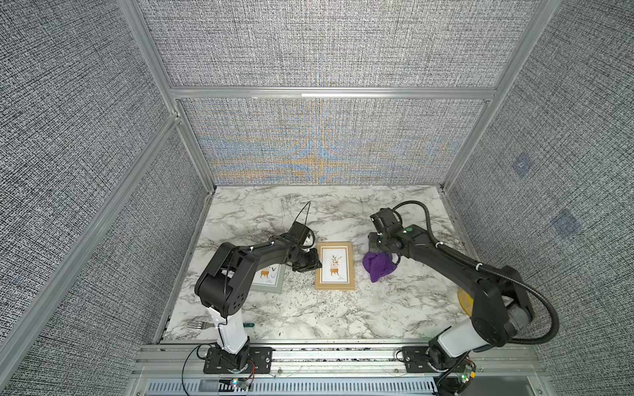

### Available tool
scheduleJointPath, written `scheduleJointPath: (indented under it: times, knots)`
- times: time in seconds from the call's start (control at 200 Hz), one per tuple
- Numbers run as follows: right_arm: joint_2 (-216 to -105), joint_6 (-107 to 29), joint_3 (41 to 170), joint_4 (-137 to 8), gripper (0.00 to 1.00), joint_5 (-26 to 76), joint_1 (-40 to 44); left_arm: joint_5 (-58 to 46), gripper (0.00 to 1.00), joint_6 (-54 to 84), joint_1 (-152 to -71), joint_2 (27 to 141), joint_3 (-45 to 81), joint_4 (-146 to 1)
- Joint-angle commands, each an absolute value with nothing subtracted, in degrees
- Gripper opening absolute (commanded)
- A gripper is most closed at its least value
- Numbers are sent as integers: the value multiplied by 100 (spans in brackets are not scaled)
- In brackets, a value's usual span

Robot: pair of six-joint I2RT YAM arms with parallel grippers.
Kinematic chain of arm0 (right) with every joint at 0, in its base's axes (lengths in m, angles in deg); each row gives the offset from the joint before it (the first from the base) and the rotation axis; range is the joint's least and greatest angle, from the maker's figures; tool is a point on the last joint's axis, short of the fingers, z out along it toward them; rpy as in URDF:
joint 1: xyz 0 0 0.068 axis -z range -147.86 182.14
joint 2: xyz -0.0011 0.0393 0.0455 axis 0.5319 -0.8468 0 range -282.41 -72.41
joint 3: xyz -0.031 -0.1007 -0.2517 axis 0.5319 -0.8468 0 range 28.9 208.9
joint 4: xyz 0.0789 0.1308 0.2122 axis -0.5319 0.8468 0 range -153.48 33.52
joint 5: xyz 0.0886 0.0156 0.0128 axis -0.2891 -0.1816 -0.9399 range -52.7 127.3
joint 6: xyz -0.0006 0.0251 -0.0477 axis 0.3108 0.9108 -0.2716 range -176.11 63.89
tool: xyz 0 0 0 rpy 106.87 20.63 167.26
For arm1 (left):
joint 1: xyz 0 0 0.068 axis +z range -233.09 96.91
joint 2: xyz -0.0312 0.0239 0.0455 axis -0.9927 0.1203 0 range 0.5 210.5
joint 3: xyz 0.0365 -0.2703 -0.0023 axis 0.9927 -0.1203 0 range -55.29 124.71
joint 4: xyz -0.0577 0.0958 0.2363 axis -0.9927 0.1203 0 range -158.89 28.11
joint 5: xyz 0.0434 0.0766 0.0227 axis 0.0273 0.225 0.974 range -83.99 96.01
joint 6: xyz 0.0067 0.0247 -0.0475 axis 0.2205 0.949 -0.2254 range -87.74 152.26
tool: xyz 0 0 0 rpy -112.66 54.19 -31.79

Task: Wipe the picture frame with a cloth
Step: Place the cleaning item at the center of the board.

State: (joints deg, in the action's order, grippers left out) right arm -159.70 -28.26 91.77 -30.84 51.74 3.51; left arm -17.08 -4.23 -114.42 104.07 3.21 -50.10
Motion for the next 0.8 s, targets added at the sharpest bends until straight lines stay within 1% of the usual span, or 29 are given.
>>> scheduleJointPath:
  times: [0.0,0.075,0.145,0.2,0.265,0.36,0.42,0.495,0.545,0.625,0.711,0.791]
  knots:
    - [-15804,-2561,8961,-2451,0,5229,436,-1333,21,-363,-11427,10323,582,-3991]
    - [-15817,-2481,8799,-2374,0,5135,445,-1422,27,-327,-11424,10289,908,-3914]
    - [-15888,-2441,8631,-2480,0,4953,454,-1502,29,-291,-11428,10312,1218,-3830]
    - [-15965,-2409,8532,-2570,3,4819,454,-1550,31,-274,-11432,10354,1423,-3768]
    - [-16054,-2388,8383,-2652,8,4675,454,-1497,36,-272,-11436,10369,1535,-3672]
    - [-16093,-2368,8351,-2709,21,4542,462,-1169,45,-328,-11437,10288,1449,-3507]
    - [-16101,-2355,8340,-2732,38,4493,463,-910,50,-389,-11431,10193,1326,-3407]
    - [-16108,-2395,8326,-2776,55,4332,488,-778,57,-539,-11430,9997,1083,-3439]
    - [-16102,-2432,8315,-2788,66,4280,498,-852,59,-649,-11436,9865,881,-3572]
    - [-16014,-2429,8296,-2785,77,4310,528,-935,61,-770,-11431,9722,659,-3718]
    - [-15809,-2486,8295,-2816,86,4256,559,-1071,62,-784,-11458,9589,591,-3847]
    - [-15635,-2517,8299,-2891,88,3892,660,-1195,63,-788,-11579,9450,661,-3951]
